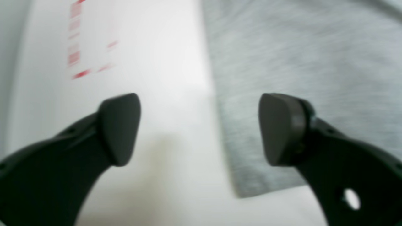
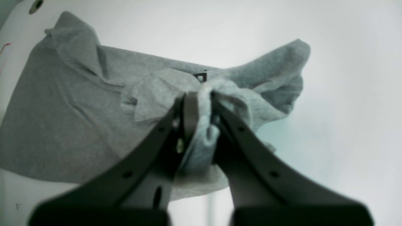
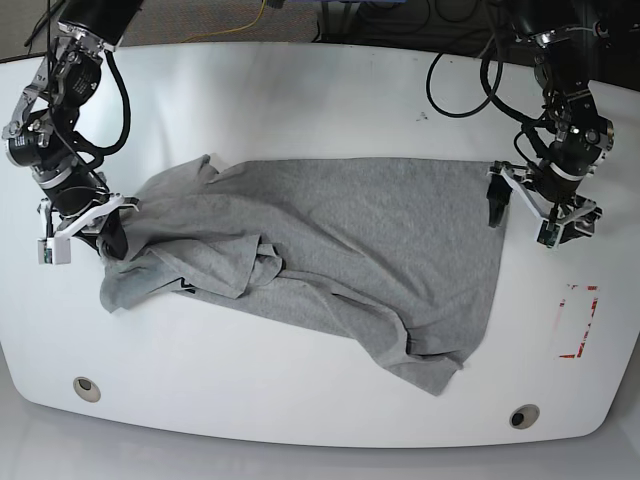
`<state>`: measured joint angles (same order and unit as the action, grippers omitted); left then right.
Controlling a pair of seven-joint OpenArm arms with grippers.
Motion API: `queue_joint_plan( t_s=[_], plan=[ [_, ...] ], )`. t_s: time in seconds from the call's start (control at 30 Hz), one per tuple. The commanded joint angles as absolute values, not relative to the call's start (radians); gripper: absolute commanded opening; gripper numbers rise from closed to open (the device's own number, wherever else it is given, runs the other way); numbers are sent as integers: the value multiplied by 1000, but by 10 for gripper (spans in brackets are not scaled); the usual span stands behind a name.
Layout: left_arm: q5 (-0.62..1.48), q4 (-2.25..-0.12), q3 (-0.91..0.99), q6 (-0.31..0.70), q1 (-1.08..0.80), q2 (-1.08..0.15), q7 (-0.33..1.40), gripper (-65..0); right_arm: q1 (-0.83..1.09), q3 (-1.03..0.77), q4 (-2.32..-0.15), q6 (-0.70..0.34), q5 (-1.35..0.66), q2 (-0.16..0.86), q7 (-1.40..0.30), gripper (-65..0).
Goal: Layout the t-shirt on the table in an organized manner, then fold the t-shirt properly
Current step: 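Lift the gripped shirt edge with both grippers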
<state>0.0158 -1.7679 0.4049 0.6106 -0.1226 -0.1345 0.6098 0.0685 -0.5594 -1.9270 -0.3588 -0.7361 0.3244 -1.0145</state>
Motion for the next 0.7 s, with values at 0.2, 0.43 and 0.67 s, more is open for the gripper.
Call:
queue_joint_plan(
  t_s=[0.2,0.43,0.67],
  plan=[
    [143,-1787,446,641,-182,-150,654,-73,56,-564,-1900,-363,-753,340,-986,-650],
    [171,-1781,464,642,-234,-145,653,-75,56,-564,-1893,-364,-753,340,-986,-650],
    [170,-1738,469,642,-243,-114,653,-75,58,-564,-1893,-364,-753,340,-986,-650]
  ],
)
